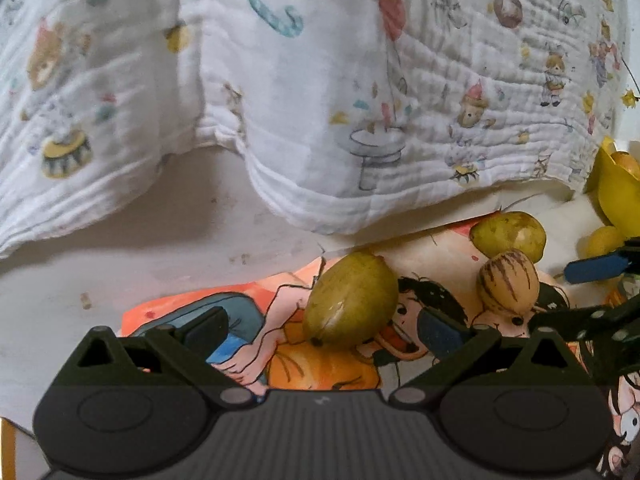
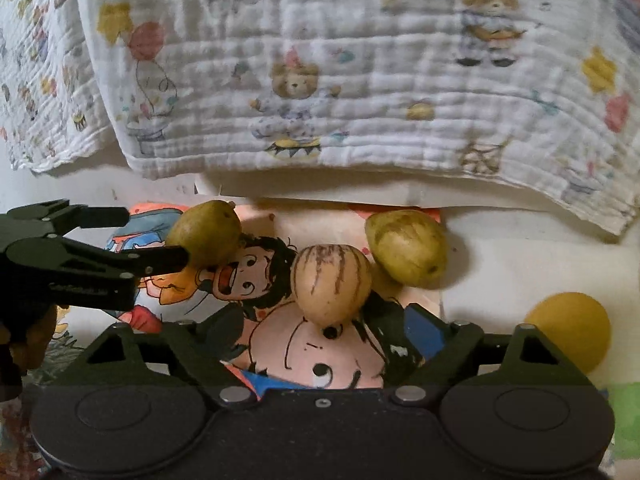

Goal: Organize fruits
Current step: 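Grasp a green pear with the left tool while the right tool grasps a striped pepino melon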

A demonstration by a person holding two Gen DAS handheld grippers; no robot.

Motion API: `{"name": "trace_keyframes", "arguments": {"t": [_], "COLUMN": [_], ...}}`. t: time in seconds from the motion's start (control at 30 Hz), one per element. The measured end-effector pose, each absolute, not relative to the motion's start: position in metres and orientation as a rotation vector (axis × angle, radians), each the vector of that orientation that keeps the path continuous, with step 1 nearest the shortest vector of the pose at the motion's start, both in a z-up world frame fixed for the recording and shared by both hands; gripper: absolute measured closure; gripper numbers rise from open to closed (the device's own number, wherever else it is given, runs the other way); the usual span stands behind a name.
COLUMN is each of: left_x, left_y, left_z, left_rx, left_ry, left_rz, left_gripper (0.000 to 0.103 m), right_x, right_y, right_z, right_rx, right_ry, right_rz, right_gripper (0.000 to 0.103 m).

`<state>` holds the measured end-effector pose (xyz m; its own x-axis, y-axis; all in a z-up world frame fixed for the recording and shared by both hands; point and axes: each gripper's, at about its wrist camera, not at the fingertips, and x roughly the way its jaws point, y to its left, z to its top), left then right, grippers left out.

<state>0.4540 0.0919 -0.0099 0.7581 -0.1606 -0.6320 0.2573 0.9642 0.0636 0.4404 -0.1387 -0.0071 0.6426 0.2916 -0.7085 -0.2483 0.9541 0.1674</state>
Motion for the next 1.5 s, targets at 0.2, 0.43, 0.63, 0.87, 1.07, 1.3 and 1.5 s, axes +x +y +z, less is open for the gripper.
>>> {"name": "trace_keyframes", "arguments": {"t": [0.2,0.43,0.63,0.87,1.07,1.3,1.5], "left_x": [0.468,0.481,0.488,0.496,0.504,0.508,0.503], "left_y": [0.092,0.098,0.097,0.090,0.081,0.076,0.071], "left_z": [-0.015,-0.019,-0.026,-0.030,-0.036,-0.040,-0.039], "left_rx": [0.141,0.104,0.087,0.066,0.084,0.060,0.059], "left_ry": [0.665,0.672,0.688,0.700,0.720,0.736,0.746], "left_rz": [-0.233,-0.256,-0.289,-0.293,-0.301,-0.329,-0.316], "left_gripper": [0.002,0.007,0.011,0.018,0.028,0.042,0.042], "right_x": [0.454,0.465,0.473,0.480,0.480,0.483,0.479], "right_y": [-0.126,-0.115,-0.111,-0.108,-0.111,-0.111,-0.111], "right_z": [-0.014,-0.019,-0.024,-0.032,-0.034,-0.035,-0.034], "right_rx": [0.009,-0.067,-0.084,-0.090,-0.087,-0.085,-0.075], "right_ry": [0.817,0.808,0.813,0.826,0.824,0.815,0.805], "right_rz": [0.306,0.302,0.281,0.253,0.255,0.248,0.257], "right_gripper": [0.023,0.030,0.036,0.048,0.048,0.048,0.049]}}
